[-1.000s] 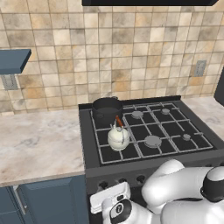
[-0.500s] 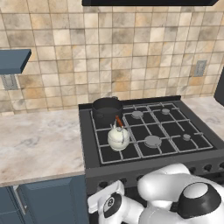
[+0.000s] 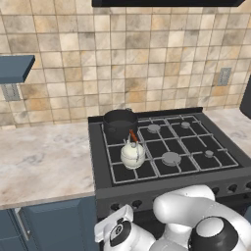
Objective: Pick the kettle from the counter and place it on a stove burner. Then turn the burner on.
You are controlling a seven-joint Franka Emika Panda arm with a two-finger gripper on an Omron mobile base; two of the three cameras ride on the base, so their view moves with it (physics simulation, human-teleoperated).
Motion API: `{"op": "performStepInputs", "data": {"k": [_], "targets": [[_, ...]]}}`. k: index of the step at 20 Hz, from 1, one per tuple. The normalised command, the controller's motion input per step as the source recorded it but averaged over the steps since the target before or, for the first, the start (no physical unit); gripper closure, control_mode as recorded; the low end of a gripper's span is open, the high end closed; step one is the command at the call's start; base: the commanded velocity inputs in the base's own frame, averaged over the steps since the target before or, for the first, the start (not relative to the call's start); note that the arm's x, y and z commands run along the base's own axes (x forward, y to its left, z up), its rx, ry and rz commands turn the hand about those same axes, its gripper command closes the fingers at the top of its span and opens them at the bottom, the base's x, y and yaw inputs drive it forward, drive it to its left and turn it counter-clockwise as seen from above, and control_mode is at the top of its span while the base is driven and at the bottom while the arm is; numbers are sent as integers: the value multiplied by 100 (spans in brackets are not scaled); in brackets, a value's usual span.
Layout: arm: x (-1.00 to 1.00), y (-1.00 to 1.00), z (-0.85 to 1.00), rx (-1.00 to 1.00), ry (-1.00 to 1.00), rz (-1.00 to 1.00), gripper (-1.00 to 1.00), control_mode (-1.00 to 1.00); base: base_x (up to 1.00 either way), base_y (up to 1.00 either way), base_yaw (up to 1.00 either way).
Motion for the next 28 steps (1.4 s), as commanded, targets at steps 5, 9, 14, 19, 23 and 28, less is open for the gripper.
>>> {"op": "performStepInputs", "data": {"k": [5, 9, 14, 19, 23, 28], "targets": [[4, -14, -1, 0, 0, 0, -100, -100, 0, 0, 0], [23, -4, -2, 0, 0, 0, -100, -100, 0, 0, 0], [31, 0, -8, 0, 0, 0, -100, -100, 0, 0, 0], [1, 0, 0, 0, 0, 0, 100, -100, 0, 0, 0], [0, 0, 0, 0, 0, 0, 100, -100, 0, 0, 0], [0, 0, 0, 0, 0, 0, 100, -100, 0, 0, 0]]}}
